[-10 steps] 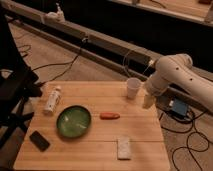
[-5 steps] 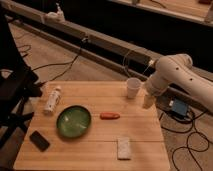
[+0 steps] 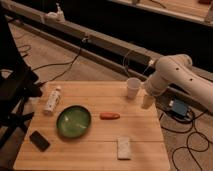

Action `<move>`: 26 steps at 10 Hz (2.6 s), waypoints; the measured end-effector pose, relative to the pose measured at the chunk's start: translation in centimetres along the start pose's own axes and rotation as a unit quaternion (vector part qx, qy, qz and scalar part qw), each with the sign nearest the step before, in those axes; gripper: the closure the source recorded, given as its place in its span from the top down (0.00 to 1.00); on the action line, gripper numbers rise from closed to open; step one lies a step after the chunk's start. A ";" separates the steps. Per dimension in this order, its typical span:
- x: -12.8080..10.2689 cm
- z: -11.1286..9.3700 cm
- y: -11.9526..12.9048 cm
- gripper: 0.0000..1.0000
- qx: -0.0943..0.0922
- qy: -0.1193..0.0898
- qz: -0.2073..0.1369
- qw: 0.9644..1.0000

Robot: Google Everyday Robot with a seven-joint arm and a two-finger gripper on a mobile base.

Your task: Drag the pepper across the table

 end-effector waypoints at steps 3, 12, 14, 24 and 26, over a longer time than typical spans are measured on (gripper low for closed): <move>-2.4 1.2 0.7 0.72 -0.013 -0.068 -0.008 0.998; -8.0 9.6 3.6 0.72 -0.064 -0.113 -0.072 0.989; -9.6 12.4 4.7 0.72 -0.080 -0.109 -0.084 0.987; -13.0 20.6 6.6 0.34 -0.141 -0.103 -0.100 0.979; -13.0 20.9 6.6 0.16 -0.149 -0.104 -0.098 0.978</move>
